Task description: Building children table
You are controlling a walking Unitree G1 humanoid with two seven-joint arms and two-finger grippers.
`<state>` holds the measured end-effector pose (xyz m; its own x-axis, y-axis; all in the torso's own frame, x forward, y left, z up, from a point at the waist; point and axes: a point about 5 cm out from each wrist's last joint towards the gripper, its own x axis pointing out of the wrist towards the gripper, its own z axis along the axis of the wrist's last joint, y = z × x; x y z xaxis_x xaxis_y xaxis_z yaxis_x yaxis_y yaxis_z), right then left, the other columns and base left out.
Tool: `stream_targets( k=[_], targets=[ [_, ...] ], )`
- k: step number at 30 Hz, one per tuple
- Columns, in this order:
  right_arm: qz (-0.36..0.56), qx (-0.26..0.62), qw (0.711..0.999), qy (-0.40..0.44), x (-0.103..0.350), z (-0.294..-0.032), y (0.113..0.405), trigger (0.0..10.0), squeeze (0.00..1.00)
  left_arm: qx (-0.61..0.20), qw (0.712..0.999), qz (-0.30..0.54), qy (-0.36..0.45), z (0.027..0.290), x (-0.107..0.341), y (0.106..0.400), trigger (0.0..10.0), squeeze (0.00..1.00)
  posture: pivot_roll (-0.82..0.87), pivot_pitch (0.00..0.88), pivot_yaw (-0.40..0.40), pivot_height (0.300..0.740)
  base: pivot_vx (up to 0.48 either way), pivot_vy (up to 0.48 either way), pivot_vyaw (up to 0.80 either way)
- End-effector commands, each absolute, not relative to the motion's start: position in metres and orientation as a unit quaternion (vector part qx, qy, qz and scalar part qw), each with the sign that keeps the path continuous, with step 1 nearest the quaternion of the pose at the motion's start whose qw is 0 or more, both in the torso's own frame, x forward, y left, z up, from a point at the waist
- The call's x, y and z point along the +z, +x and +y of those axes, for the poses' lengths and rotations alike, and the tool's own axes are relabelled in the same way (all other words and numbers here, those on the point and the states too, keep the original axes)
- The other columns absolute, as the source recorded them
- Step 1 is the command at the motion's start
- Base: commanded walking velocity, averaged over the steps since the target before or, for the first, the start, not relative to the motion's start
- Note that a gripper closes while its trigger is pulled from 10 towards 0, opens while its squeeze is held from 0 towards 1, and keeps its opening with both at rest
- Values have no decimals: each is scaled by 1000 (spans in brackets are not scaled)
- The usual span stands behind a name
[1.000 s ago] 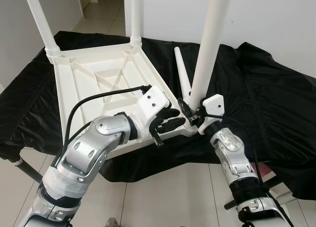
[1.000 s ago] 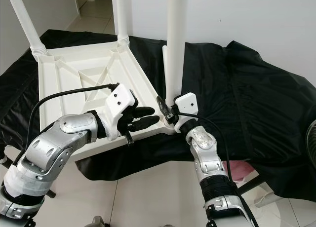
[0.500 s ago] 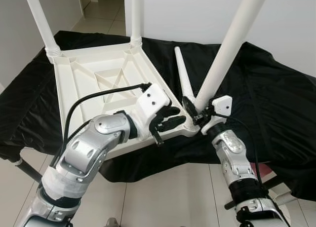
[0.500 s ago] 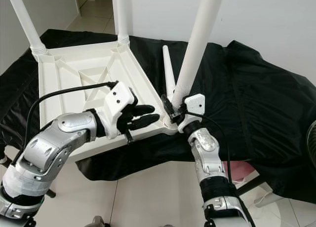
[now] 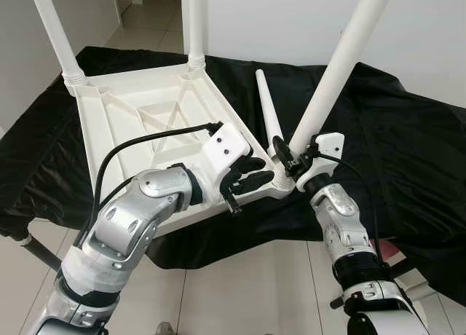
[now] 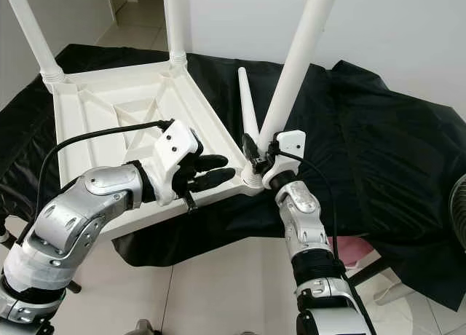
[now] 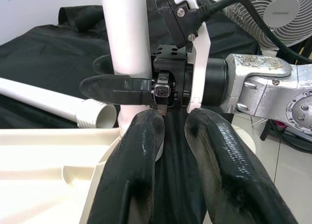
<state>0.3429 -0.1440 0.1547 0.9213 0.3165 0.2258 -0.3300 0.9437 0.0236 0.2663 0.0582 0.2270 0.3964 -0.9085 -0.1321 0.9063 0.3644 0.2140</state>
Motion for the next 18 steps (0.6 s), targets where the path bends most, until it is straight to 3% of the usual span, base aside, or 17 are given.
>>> stream_targets(
  k=[1,11,18],
  targets=[
    [-58,159,986,0,127,-149,336,10000,0,-537,834,-10,129,59,230,265,10000,0,48,89,-50,740,0,0,0],
    [-45,153,987,31,124,-146,334,10000,0,-537,834,-9,127,59,230,265,10000,0,46,87,-49,740,0,0,0],
    [-45,85,995,30,123,-139,334,10000,0,-537,834,-7,127,60,230,266,10000,0,44,87,-47,740,0,0,0]
  ],
)
